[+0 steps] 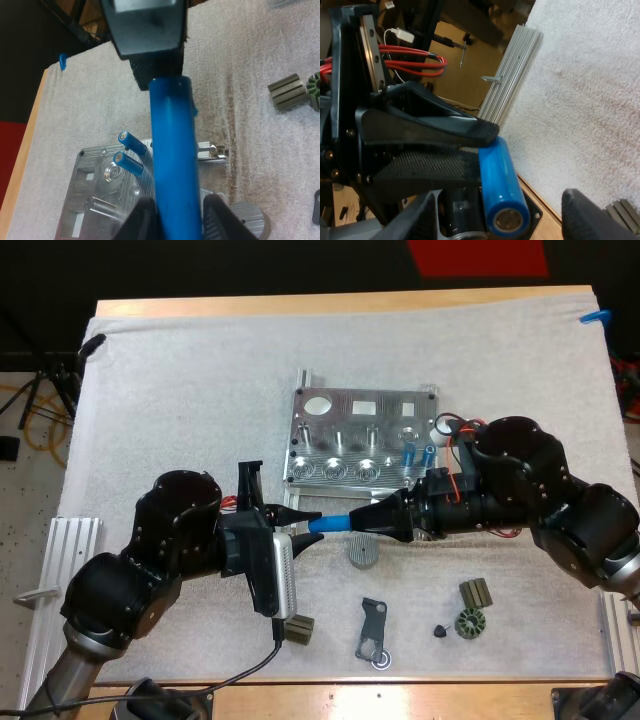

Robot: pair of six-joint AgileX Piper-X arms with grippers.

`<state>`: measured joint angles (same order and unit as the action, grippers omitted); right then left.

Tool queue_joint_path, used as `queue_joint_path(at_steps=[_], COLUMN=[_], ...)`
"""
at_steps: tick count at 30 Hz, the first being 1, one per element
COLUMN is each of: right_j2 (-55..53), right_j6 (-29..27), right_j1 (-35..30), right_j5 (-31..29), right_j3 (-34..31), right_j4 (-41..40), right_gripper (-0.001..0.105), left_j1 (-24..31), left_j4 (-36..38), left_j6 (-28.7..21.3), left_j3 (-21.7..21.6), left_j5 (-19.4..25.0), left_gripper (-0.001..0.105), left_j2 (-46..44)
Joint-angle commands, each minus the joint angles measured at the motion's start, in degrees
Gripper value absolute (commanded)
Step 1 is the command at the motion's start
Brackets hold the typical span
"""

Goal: Load cells from right to left

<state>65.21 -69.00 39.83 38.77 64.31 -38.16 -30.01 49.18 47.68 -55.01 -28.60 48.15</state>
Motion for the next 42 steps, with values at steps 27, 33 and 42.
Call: queue_joint_path(at_steps=[27, 33, 42], right_j2=[2.0, 2.0, 2.0], right_j6=[1.1, 1.1, 0.8], right_j1=[4.4, 4.4, 4.4], right_j5=[-2.2, -3.0, -3.0], right_j3=[0.2, 0.2, 0.2], right_j4=[3.7, 3.7, 3.7], right_gripper=[0.054, 0.032, 0.016], left_j1=[-0.1, -0.1, -0.1], left_j4=[-1.5, -1.5, -1.5], left_j6=[0.5, 0.5, 0.5], left_j3=[-0.2, -0.2, -0.2], left_j5=[-0.7, -0.7, -0.7], left_gripper=[0.0, 0.0, 0.0], left_j2=[1.4, 1.4, 1.4])
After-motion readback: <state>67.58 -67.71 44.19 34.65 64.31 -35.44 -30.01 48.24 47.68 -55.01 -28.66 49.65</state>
